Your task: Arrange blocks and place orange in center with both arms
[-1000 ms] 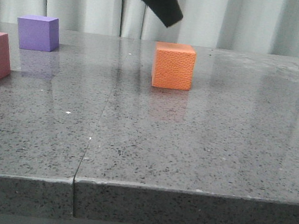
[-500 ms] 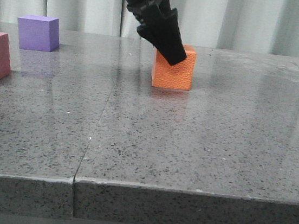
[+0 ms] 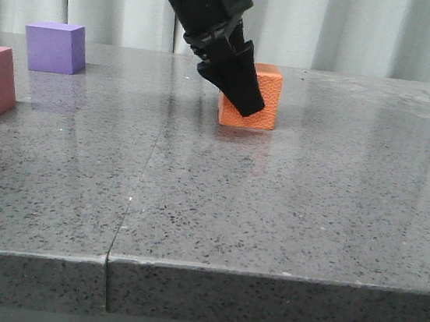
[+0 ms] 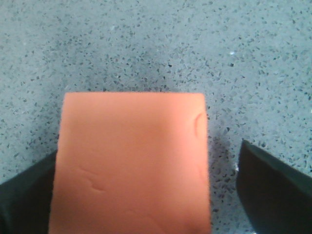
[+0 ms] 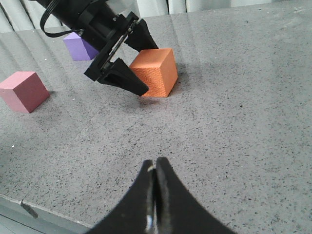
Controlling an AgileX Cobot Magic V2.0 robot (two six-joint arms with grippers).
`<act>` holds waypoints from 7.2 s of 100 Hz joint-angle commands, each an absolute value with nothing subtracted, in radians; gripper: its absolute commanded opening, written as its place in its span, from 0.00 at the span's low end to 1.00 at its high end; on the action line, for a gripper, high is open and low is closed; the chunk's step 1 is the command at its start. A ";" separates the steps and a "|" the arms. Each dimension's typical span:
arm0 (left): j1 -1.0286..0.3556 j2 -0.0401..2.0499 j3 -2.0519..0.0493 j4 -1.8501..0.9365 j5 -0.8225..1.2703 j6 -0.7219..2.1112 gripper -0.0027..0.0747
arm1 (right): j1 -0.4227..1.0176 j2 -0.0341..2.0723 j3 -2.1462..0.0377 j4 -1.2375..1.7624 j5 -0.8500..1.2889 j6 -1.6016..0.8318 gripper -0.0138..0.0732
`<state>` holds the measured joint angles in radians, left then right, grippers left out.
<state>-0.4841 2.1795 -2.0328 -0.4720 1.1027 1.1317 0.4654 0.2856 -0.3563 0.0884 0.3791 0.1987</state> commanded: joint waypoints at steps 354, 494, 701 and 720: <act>-0.214 1.769 -1.555 0.240 0.767 -0.371 0.87 | 0.466 0.292 -0.381 0.081 0.305 0.190 0.08; -0.214 0.936 -1.058 0.181 0.665 -0.375 0.01 | 0.466 0.292 -0.381 0.081 0.293 0.190 0.08; 0.052 -0.035 0.042 0.041 0.000 -0.082 0.01 | 0.466 0.292 -0.381 0.081 0.295 0.190 0.08; 0.052 -0.033 0.041 0.043 0.000 -0.082 0.01 | 0.466 0.292 -0.381 0.081 0.295 0.190 0.08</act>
